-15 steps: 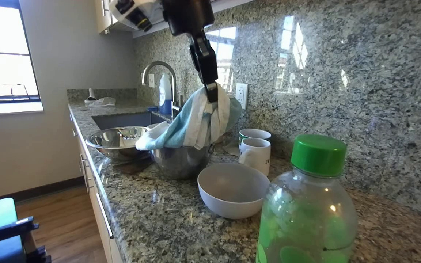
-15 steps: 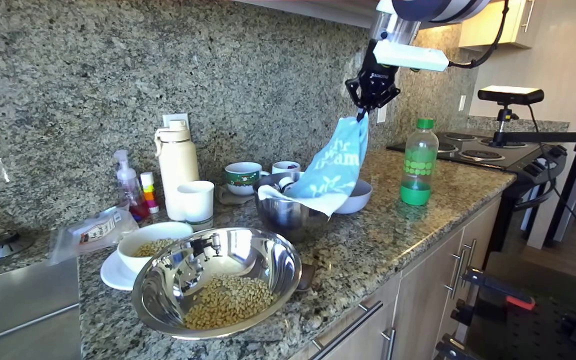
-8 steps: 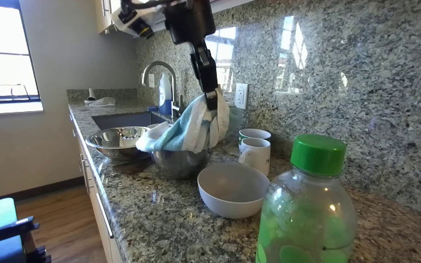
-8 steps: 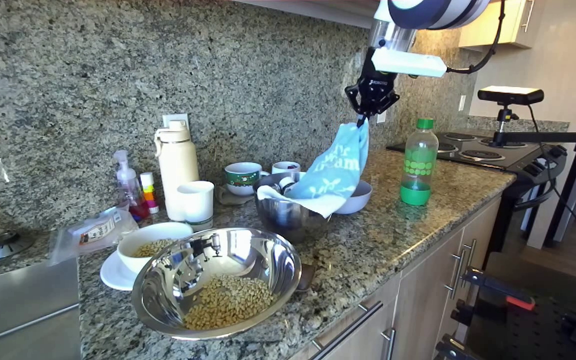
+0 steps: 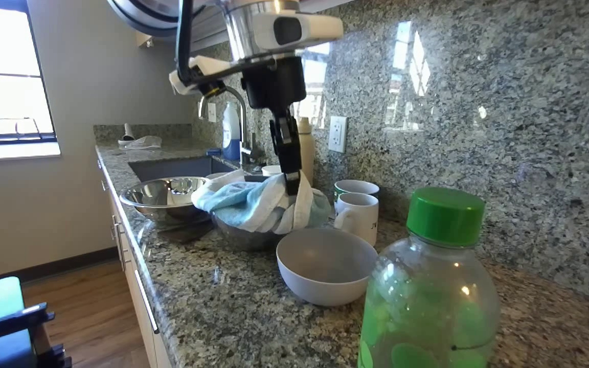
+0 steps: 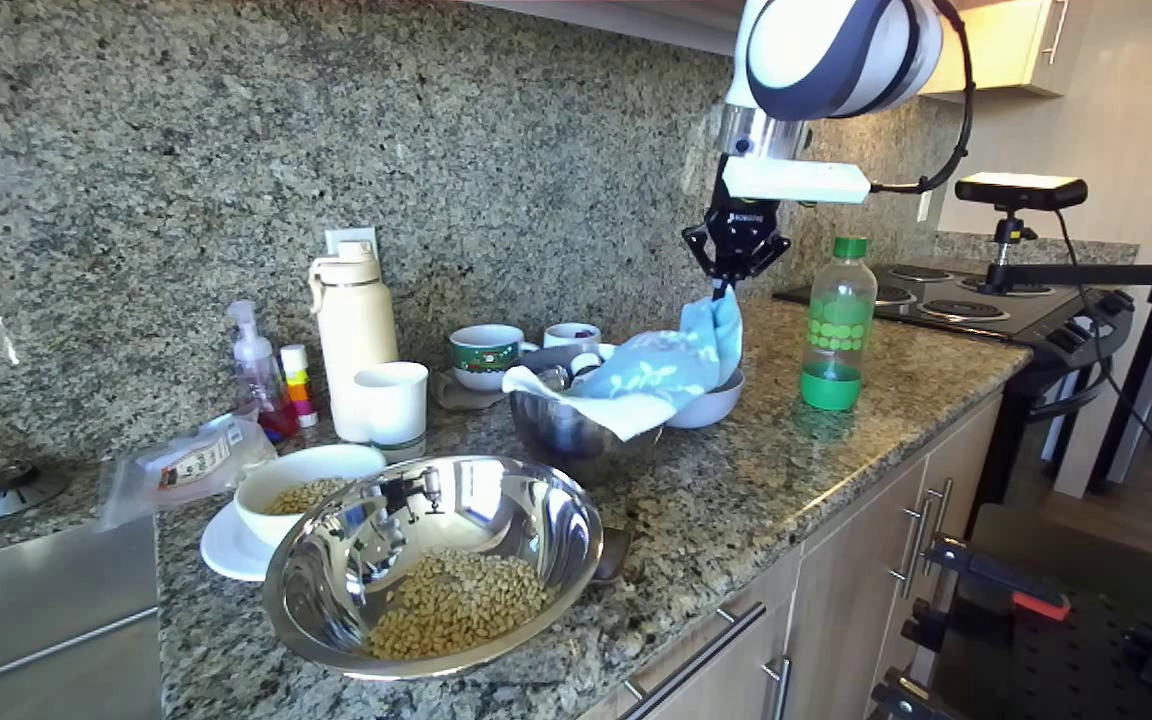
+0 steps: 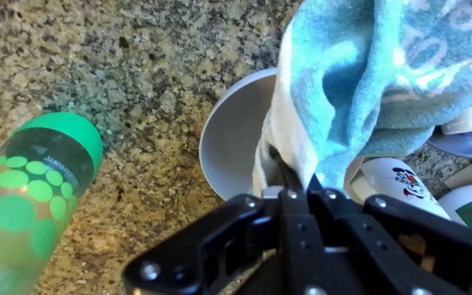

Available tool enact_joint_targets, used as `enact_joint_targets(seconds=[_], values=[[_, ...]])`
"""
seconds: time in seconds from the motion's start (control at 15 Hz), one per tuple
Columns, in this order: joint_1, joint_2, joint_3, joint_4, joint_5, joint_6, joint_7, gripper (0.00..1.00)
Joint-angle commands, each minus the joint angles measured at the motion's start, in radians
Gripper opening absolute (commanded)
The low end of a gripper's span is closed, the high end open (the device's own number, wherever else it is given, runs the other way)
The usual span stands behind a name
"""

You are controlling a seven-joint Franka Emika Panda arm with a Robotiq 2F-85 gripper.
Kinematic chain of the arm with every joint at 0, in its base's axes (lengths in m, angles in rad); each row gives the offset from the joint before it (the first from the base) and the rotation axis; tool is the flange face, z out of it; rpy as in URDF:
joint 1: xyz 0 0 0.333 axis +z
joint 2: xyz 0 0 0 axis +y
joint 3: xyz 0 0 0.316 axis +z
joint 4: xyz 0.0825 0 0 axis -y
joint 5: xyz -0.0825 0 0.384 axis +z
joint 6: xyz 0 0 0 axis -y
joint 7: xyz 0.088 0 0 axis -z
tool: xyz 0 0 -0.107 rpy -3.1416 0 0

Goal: Use the blue and white towel from the silver bowl to wipe the grey bowl, return the towel to the silver bowl on the left

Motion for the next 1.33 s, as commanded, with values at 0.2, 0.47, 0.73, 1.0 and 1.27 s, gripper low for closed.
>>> enact_joint_targets(seconds=[0.2, 0.47, 0.73, 1.0, 1.27], values=[[0.03, 0.12, -0.028, 0.036, -0.006, 0.042, 0.052, 0.01], [0.05, 0.191, -0.055, 0.057, 0.013, 0.071, 0.039, 0.01], [0.081, 0.259, -0.08, 0.073, 0.02, 0.122, 0.04, 0.01], [0.113, 0.331, -0.107, 0.087, 0.033, 0.151, 0.034, 0.01], [0.158, 0.392, -0.165, 0.105, -0.004, 0.143, 0.06, 0.01]])
